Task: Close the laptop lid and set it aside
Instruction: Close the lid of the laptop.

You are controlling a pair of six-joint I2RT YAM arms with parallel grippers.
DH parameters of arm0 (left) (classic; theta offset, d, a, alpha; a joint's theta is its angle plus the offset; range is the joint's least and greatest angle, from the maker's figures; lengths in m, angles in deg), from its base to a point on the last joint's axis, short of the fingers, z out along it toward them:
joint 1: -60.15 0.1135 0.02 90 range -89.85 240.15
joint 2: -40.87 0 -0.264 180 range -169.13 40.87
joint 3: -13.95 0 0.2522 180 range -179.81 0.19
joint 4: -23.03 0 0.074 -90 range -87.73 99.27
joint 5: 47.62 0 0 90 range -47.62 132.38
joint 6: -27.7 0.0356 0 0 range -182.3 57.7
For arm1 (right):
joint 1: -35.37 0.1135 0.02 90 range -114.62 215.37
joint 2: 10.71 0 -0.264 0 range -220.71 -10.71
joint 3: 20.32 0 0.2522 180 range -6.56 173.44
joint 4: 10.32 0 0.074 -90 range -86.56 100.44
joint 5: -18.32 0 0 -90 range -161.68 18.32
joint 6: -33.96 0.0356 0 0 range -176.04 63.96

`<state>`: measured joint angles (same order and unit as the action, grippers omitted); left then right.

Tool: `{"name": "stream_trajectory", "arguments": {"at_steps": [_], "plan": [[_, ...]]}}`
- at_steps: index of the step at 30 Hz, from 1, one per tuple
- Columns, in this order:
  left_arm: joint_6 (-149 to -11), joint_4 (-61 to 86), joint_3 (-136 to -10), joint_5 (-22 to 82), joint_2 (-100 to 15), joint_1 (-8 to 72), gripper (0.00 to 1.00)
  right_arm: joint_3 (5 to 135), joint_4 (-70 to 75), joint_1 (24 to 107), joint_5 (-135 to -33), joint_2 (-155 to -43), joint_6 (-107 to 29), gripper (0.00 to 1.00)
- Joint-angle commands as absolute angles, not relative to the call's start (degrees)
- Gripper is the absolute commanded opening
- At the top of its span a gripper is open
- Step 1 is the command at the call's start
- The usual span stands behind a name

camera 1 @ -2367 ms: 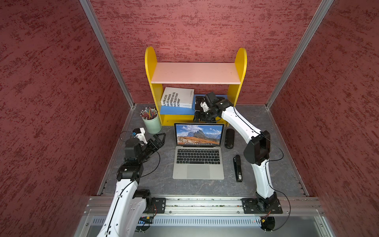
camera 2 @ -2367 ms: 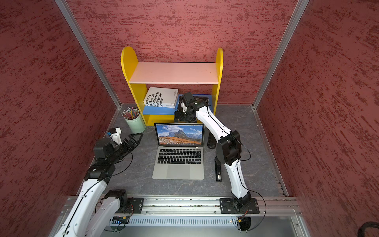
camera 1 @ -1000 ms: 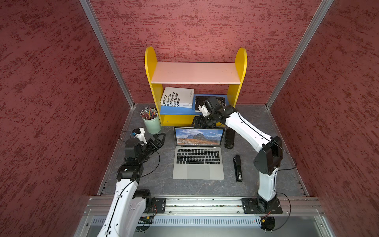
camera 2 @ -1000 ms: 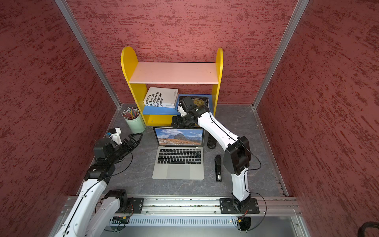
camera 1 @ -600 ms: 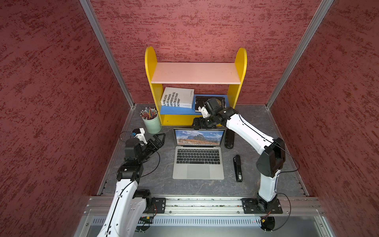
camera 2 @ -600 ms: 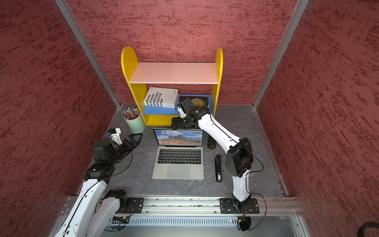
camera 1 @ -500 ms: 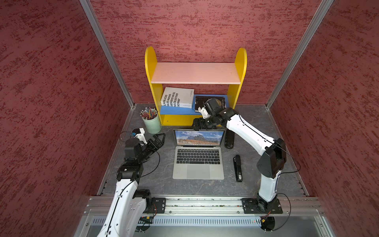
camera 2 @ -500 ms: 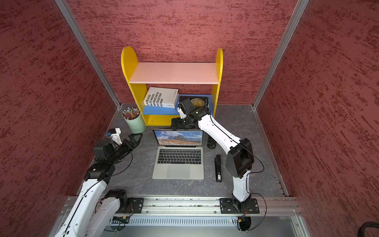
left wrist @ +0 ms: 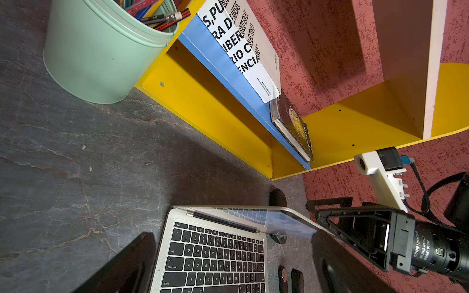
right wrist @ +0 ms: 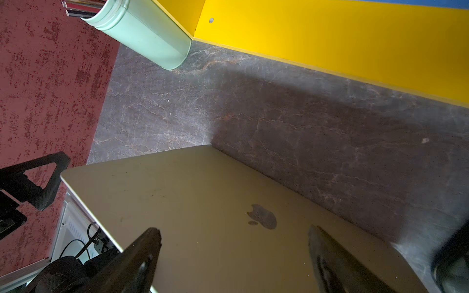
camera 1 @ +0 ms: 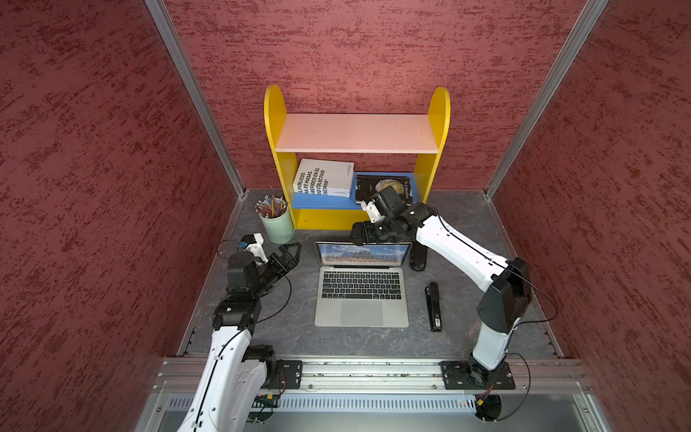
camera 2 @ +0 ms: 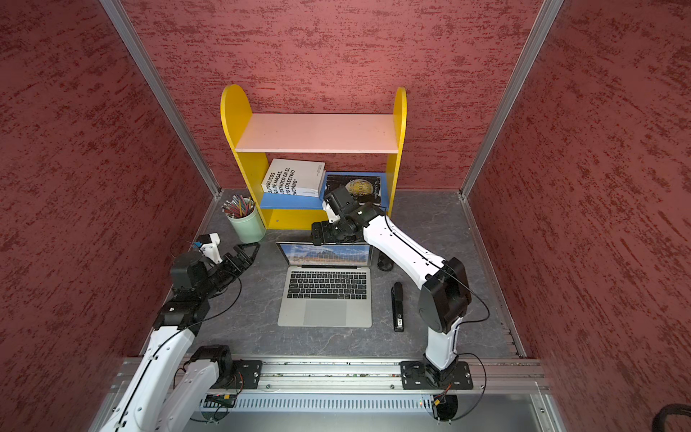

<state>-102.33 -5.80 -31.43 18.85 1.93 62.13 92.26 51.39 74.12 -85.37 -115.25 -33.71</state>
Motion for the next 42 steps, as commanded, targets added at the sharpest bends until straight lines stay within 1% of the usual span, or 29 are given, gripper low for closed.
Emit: {"name": "stream_trajectory", "arguments": {"at_steps": [1, 23, 42], "plan": [[-101.31, -5.26, -32.32, 18.86, 2.55, 62.55, 1.00, 89.49, 54.01, 75.91, -85.22, -113.46, -33.73, 0.95], [-101.33, -5.18, -32.40, 18.56, 2.46, 62.79, 1.00, 82.11, 51.75, 78.85, -84.40, -109.67, -32.37, 0.98], [-101.33, -5.09, -32.02, 18.49, 2.59, 62.88, 1.00, 76.67, 49.62, 80.93, -83.05, -106.93, -30.94, 0.98]]}}
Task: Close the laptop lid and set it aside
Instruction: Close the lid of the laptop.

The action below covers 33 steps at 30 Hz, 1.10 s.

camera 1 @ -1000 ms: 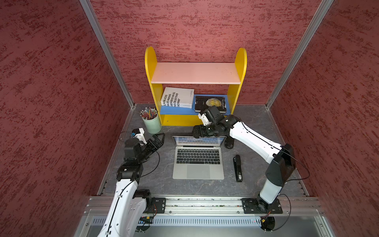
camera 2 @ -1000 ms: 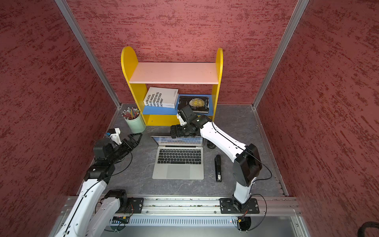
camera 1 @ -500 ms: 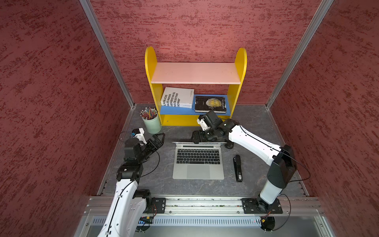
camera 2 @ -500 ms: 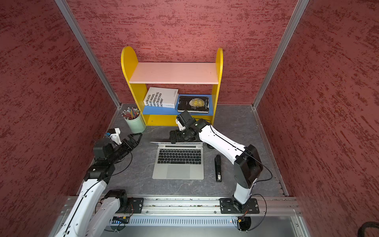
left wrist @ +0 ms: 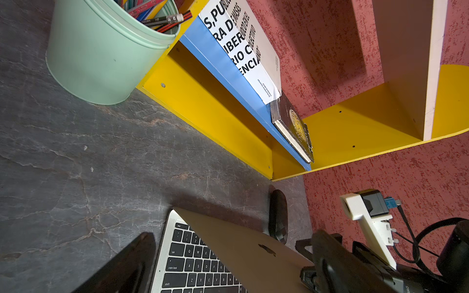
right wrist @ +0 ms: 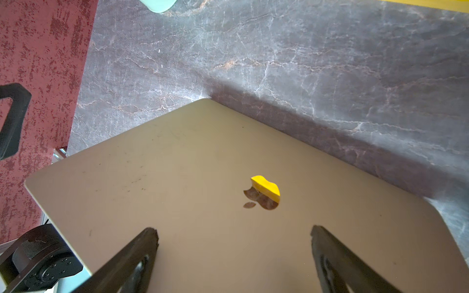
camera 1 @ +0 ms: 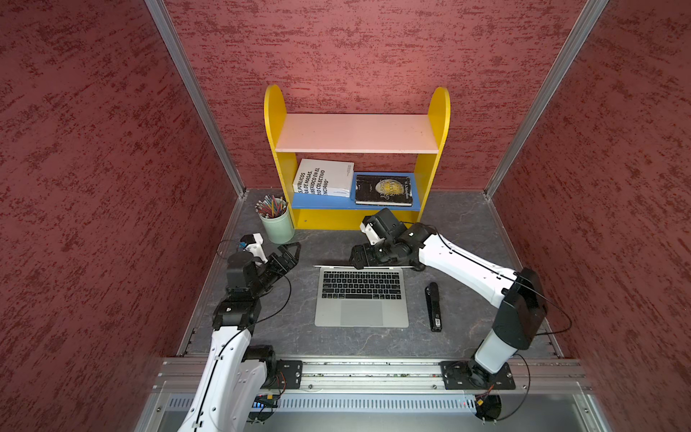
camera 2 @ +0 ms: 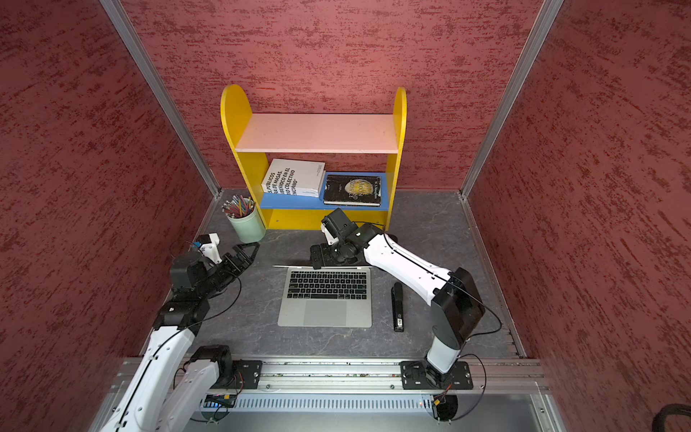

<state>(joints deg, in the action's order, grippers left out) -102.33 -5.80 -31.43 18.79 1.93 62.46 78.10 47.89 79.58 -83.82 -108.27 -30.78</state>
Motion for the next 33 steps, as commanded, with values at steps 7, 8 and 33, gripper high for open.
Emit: {"name": "stream_trajectory", "arguments": {"at_steps": [7, 8, 33], "plan": [[-101.41, -5.15, -31.82, 18.48, 2.84, 62.90, 1.00, 74.36, 49.10, 81.47, -82.54, -105.79, -30.41, 0.98], [-101.41, -5.02, -31.84, 18.48, 2.86, 62.96, 1.00, 74.04, 48.94, 81.51, -82.50, -105.67, -30.31, 0.98], [-101.67, -4.08, -31.11, 18.21, 2.33, 63.01, 1.00, 69.12, 47.54, 83.60, -81.96, -105.22, -29.13, 0.98]]}}
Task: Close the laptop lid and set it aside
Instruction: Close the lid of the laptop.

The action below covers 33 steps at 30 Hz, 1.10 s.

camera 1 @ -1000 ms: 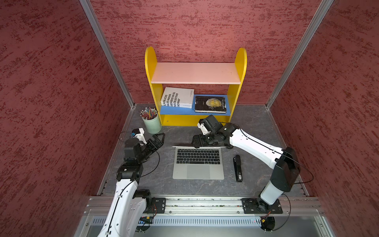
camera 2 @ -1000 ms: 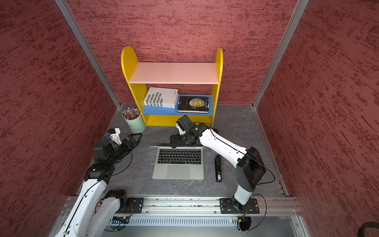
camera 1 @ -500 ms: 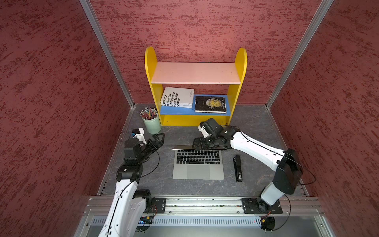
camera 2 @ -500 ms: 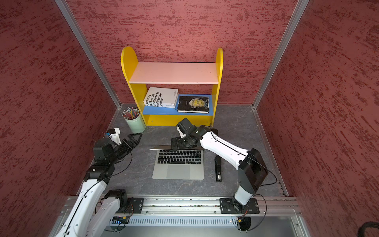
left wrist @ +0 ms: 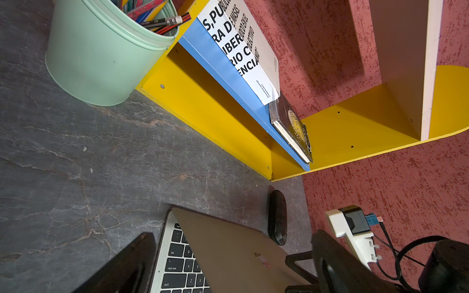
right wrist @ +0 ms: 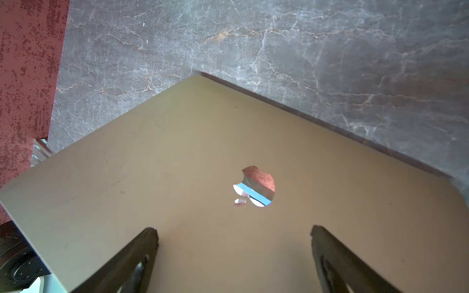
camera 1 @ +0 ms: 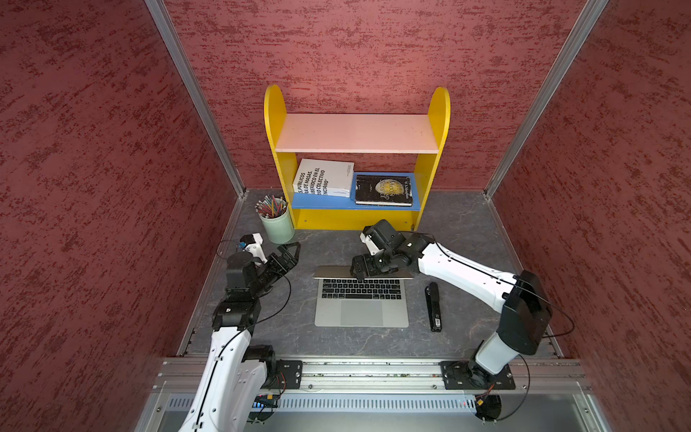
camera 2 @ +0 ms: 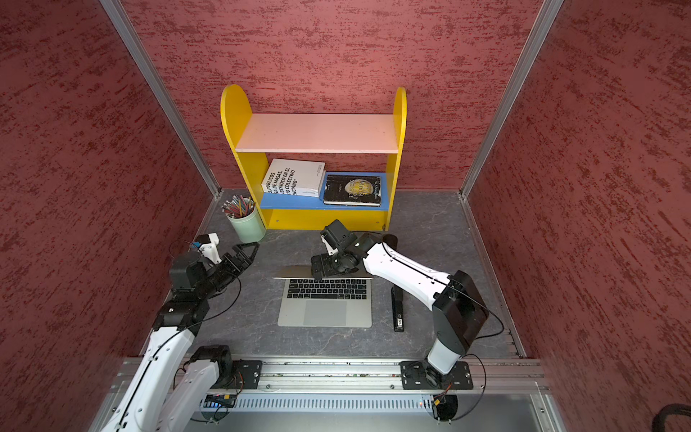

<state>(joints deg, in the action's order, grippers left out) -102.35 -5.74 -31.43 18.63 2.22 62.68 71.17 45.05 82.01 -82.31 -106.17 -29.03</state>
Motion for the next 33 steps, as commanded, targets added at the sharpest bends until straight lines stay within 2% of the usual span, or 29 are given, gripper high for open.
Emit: {"name": "stream_trajectory", "arguments": {"at_steps": [1, 33], "plan": [[-101.67, -4.03, -31.10, 18.17, 2.25, 62.97, 1.00, 68.78, 47.33, 83.62, -81.96, -105.25, -29.06, 0.98], [-102.16, -2.82, -30.83, 17.18, 1.11, 63.55, 1.00, 65.13, 46.77, 85.37, -81.96, -107.45, -28.18, 0.98]]}}
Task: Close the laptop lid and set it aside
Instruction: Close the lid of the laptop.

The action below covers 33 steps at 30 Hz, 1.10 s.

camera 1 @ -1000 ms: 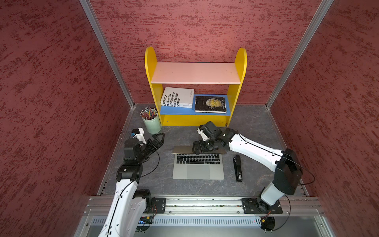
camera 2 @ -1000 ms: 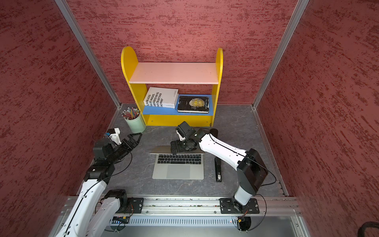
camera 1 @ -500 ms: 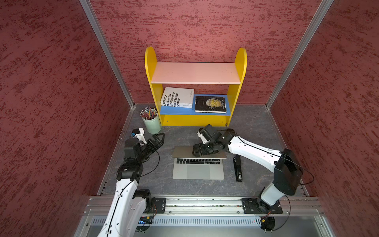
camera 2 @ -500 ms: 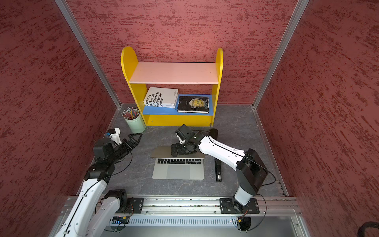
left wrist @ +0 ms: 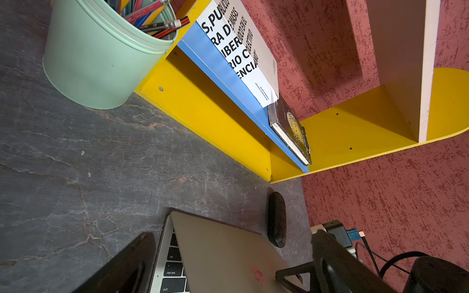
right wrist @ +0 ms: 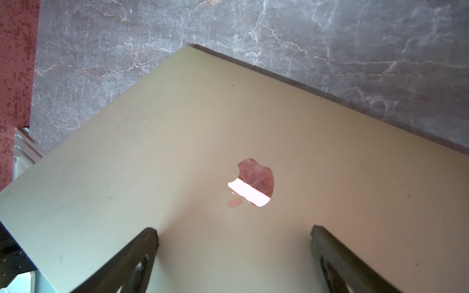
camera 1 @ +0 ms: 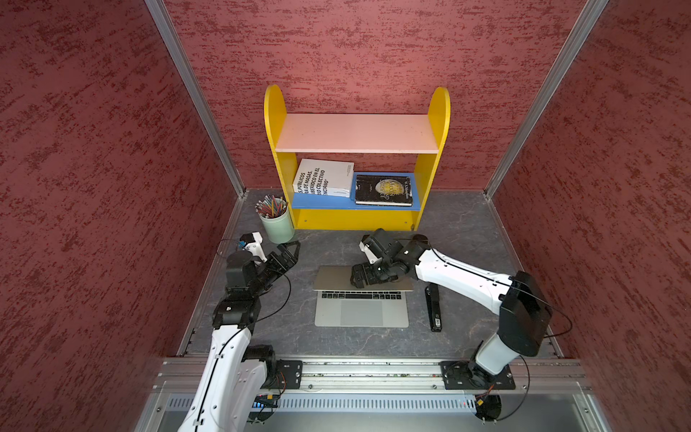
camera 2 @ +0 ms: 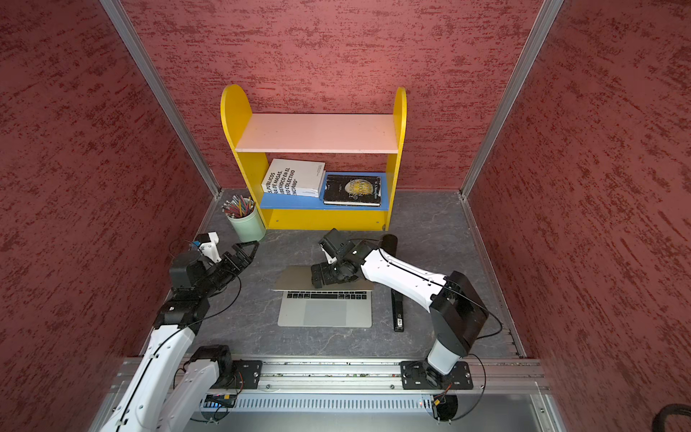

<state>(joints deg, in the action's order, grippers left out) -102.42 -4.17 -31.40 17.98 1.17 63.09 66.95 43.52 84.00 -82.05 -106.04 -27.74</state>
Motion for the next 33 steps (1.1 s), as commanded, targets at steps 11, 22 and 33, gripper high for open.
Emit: {"name": "stream_trajectory", "arguments": {"at_steps": [11, 22, 33], "plan": [[-102.21, -2.81, -30.58, 17.14, 1.24, 63.63, 1.00, 63.86, 45.49, 85.87, -81.70, -109.18, -27.72, 0.98], [-102.35, -2.89, -30.38, 17.21, 1.47, 63.63, 1.00, 62.83, 43.66, 86.24, -82.05, -112.36, -27.30, 0.98], [-102.38, -2.69, -30.21, 17.07, 1.28, 63.59, 1.00, 62.66, 43.01, 86.46, -82.39, -114.72, -27.16, 0.98]]}}
